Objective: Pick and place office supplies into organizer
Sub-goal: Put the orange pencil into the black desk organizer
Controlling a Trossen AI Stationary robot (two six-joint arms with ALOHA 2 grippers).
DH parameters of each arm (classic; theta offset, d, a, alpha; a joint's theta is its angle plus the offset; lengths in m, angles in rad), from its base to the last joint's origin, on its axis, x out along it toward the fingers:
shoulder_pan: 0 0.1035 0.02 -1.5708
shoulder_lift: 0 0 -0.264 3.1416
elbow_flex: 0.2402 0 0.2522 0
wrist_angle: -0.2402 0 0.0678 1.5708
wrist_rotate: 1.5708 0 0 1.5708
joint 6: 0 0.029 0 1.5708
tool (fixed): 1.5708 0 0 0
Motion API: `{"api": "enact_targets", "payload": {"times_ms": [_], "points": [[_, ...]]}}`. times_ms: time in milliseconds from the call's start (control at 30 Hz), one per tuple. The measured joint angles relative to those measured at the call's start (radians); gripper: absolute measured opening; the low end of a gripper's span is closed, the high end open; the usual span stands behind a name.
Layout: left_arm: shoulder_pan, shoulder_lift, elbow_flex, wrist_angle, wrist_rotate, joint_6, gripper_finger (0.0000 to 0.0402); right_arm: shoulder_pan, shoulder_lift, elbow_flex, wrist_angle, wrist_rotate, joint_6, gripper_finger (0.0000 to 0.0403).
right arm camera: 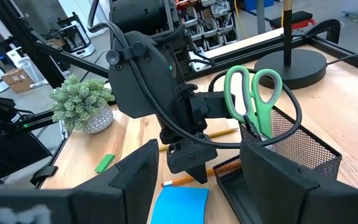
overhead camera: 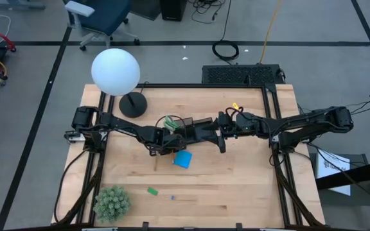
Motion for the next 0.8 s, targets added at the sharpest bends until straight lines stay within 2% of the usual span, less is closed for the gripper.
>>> {"api": "enact_targets", "payload": {"times_ms": [267, 400, 567, 800], "points": [[-0.010, 0.001, -0.001, -0.027, -0.002, 0.040, 0.0033, 0.000, 0.000, 0.000, 0.000, 0.000, 0.000, 0.0217], [-0.026, 0.002, 0.001, -0.068, -0.003, 0.068, 0.0008, 0.000, 0.000, 0.000, 0.000, 0.000, 0.000, 0.0217], [-0.031, 0.002, 0.000, -0.077, 0.012, 0.083, 0.0010, 0.000, 0.000, 0.000, 0.000, 0.000, 0.000, 0.0217], [-0.031, 0.002, -0.001, -0.088, 0.053, 0.073, 0.0061, 0.000, 0.000, 0.000, 0.000, 0.000, 0.000, 0.0217]]}}
